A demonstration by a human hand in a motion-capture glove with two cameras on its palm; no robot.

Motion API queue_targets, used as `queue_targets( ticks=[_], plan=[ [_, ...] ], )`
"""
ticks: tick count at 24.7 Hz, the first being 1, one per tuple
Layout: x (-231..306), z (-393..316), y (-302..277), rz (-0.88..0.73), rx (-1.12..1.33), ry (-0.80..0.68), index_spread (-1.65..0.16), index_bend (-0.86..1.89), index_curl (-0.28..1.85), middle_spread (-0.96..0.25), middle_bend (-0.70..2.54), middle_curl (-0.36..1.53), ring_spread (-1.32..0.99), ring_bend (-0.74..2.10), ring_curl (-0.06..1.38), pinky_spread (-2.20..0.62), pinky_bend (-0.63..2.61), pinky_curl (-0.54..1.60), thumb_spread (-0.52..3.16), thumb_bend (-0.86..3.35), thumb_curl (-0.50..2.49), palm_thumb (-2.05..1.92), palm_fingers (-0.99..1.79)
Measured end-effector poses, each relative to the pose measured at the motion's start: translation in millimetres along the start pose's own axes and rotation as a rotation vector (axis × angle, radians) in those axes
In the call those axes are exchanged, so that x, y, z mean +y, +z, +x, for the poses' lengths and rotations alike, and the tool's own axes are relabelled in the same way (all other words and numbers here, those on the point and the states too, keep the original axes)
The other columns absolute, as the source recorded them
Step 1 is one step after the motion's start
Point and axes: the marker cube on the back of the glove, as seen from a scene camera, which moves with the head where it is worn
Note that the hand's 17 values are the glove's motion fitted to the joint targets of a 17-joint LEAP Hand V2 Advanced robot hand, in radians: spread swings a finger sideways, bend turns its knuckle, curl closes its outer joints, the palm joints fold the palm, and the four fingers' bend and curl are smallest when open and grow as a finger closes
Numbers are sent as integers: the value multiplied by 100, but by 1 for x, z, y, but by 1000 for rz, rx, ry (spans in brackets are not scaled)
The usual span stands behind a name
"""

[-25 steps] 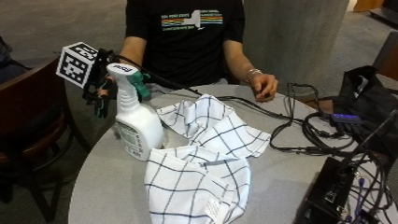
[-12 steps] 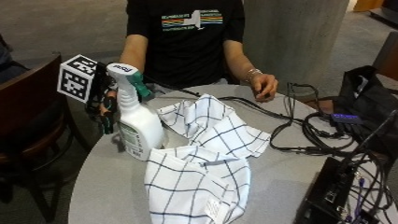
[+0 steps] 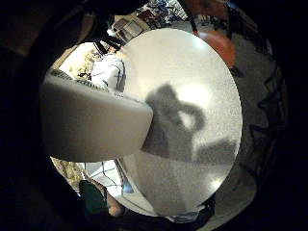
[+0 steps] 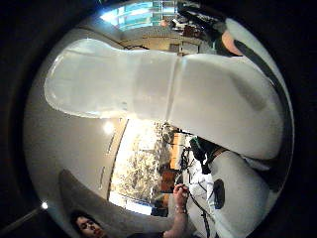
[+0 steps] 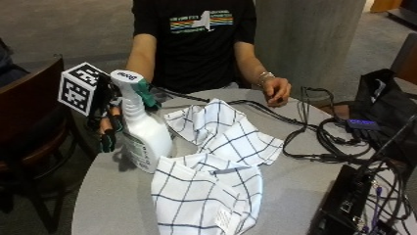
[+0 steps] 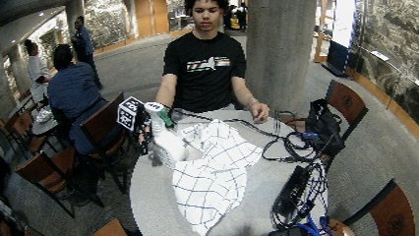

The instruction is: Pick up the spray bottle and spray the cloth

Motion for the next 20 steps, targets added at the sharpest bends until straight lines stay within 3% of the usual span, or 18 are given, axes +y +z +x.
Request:
queue_targets(
  ticks=[12, 20],
  plan=[
    [-23, -1, 16, 27, -46, 9, -31, 28, 36, 1, 18, 37, 10, 18, 27, 27, 31, 31, 87, -3, 44, 87, 60],
    [-31, -1, 18, 72, -156, -9, -26, 39, 40, -7, 20, 38, 5, 18, 27, 27, 18, 28, 83, 0, 48, 95, 85]
  ],
)
